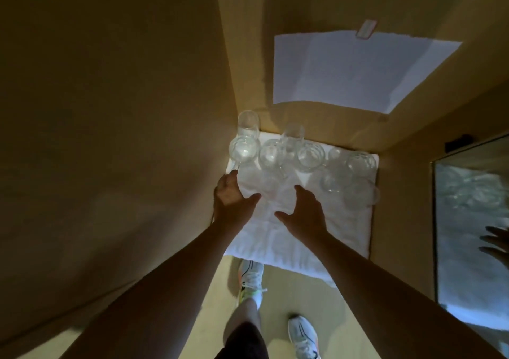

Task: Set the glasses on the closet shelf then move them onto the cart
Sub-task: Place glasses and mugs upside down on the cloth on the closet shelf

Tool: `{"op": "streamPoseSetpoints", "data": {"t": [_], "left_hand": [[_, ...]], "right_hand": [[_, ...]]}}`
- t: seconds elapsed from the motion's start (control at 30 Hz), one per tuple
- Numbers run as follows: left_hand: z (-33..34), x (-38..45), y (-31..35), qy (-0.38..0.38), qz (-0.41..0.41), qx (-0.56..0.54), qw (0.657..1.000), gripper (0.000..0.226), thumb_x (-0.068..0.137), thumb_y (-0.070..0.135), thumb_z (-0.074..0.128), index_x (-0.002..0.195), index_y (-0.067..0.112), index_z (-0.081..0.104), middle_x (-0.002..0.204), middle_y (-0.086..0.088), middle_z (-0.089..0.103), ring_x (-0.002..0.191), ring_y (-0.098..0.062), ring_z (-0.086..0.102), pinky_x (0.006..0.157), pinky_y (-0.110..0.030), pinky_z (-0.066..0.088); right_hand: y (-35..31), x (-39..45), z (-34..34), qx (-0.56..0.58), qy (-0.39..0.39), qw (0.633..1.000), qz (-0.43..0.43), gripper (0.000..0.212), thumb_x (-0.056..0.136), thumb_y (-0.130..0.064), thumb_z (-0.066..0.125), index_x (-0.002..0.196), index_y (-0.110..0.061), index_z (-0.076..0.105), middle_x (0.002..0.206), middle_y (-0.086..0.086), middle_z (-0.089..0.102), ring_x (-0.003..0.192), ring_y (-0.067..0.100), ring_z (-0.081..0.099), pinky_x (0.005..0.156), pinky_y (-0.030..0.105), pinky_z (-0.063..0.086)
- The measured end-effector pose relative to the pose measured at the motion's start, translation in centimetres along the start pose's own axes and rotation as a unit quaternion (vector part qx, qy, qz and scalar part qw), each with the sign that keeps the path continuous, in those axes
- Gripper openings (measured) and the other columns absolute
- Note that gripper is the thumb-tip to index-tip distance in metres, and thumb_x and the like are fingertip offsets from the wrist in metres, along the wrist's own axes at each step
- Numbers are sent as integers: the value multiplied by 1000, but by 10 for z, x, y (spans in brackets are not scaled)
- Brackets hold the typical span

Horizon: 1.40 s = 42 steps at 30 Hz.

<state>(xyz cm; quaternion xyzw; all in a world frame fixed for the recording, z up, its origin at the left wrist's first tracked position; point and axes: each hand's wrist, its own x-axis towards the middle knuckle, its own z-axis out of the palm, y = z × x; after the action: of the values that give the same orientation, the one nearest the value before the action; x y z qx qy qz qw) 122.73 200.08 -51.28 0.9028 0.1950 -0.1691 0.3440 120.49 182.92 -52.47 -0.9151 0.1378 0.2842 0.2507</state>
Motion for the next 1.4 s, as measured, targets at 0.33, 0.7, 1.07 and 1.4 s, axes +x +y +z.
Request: {"op": "streamPoseSetpoints", "data": {"t": [0.33,0.7,1.07,1.4], "left_hand": [[54,74,-20,10,-103,-80,991,86,78,42,83,149,15,41,145,-8,51,134,-27,49,108,-45,45],[94,138,-51,17,-155,-162,974,75,80,32,84,144,16,49,134,-3,59,124,-24,58,103,-42,50],[112,158,-60,-17,-212,-244,946,13,92,28,70,84,27,60,92,1,63,95,-22,63,97,-52,55],[117,90,-59,-85,-261,-255,927,14,99,34,63,106,24,56,96,-1,62,94,-24,63,99,-49,55]], "right_hand": [[17,93,32,85,7,996,23,91,87,-45,74,157,-15,24,158,11,35,146,29,34,115,40,32],[20,160,69,208,1,977,51,64,88,-36,75,140,-14,45,134,6,59,125,25,55,93,28,39],[29,166,82,355,-73,923,130,41,67,-60,68,81,-22,63,83,5,73,87,28,71,89,55,57],[51,102,77,441,-120,863,215,21,91,-26,74,85,-15,58,80,7,61,76,21,61,78,39,58]]}}
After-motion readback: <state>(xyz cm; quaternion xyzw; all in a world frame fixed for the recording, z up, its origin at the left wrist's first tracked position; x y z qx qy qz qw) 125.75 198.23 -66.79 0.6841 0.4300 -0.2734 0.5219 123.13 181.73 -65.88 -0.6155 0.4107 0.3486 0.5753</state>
